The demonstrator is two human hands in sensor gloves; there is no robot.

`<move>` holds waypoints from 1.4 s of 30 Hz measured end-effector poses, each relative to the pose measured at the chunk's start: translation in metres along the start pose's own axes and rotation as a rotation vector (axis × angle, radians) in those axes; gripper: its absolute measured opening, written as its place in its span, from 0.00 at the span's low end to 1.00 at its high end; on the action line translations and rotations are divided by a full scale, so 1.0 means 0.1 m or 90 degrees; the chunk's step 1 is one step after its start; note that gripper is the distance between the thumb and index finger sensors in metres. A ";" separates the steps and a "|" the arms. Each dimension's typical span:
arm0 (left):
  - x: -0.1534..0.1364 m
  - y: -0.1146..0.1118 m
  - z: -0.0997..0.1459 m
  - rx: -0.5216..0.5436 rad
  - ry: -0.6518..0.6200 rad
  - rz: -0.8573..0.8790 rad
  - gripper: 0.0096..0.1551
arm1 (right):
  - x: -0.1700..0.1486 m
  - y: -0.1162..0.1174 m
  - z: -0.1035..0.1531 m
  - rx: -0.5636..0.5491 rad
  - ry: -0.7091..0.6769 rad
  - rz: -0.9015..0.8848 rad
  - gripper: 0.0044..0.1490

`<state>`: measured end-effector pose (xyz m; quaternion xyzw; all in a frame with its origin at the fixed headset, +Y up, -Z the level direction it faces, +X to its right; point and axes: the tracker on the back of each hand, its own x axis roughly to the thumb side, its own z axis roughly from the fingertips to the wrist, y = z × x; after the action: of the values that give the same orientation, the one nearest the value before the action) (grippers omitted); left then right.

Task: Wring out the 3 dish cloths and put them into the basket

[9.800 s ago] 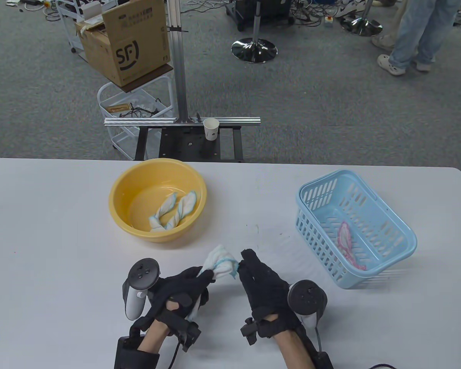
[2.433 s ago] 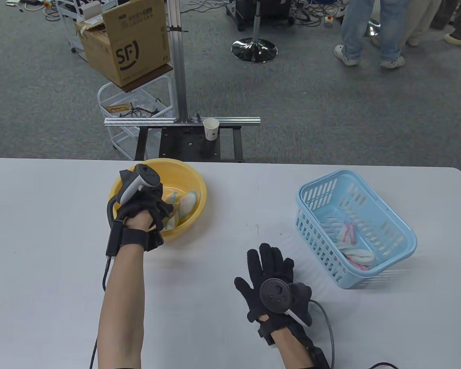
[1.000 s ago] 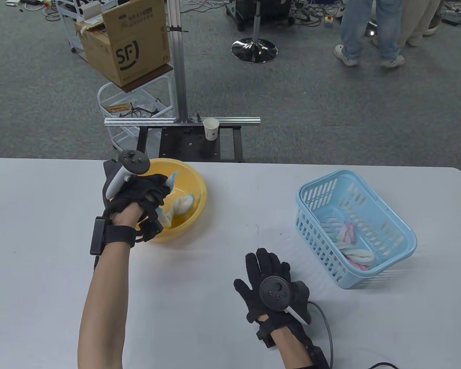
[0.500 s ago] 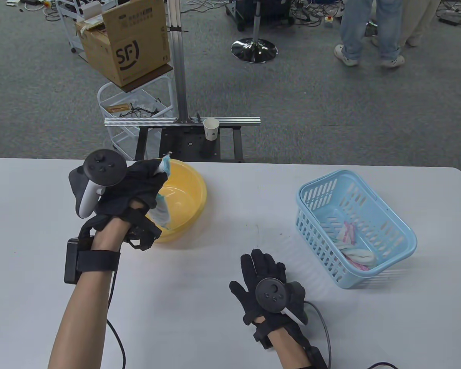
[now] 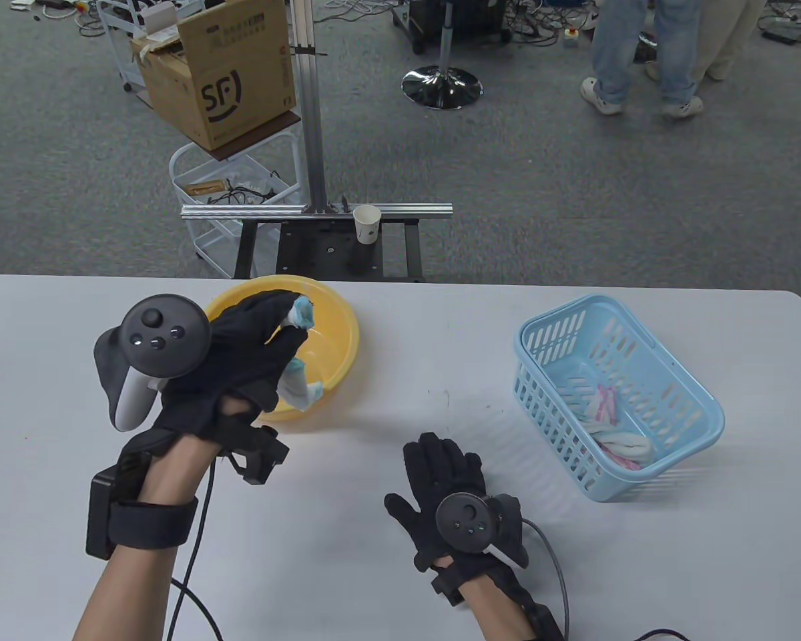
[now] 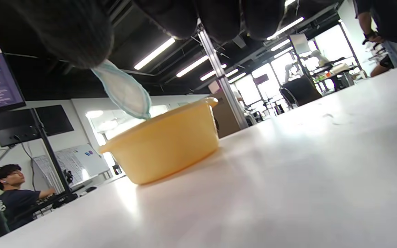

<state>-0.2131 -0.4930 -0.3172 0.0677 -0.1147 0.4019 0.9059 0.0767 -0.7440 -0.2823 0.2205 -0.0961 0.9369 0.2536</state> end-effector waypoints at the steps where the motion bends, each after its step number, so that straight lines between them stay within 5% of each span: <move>1: 0.02 -0.03 0.03 -0.003 -0.004 -0.001 0.27 | 0.02 -0.01 0.00 -0.009 -0.011 -0.002 0.51; 13: 0.20 -0.32 0.25 -0.027 -0.036 -0.031 0.27 | 0.24 -0.12 0.05 -0.110 -0.120 -0.030 0.54; 22: 0.27 -0.78 0.36 -0.081 -0.071 -0.009 0.27 | 0.42 -0.19 0.09 -0.164 -0.206 -0.073 0.56; 27: 0.34 -1.09 0.41 -0.119 -0.100 0.058 0.27 | 0.35 -0.17 0.09 -0.170 -0.123 -0.144 0.58; 31: 0.33 -1.28 0.45 -0.128 -0.120 0.085 0.27 | 0.15 -0.22 0.09 -0.236 -0.031 -0.218 0.45; 42: -0.22 -1.44 0.52 -0.103 -0.084 0.218 0.27 | -0.41 -0.35 0.15 -0.347 0.214 -0.425 0.33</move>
<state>-0.1282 -0.6164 -0.2775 0.0002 -0.2159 0.5343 0.8172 0.1325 -0.7364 -0.2855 0.0100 -0.2201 0.7672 0.6023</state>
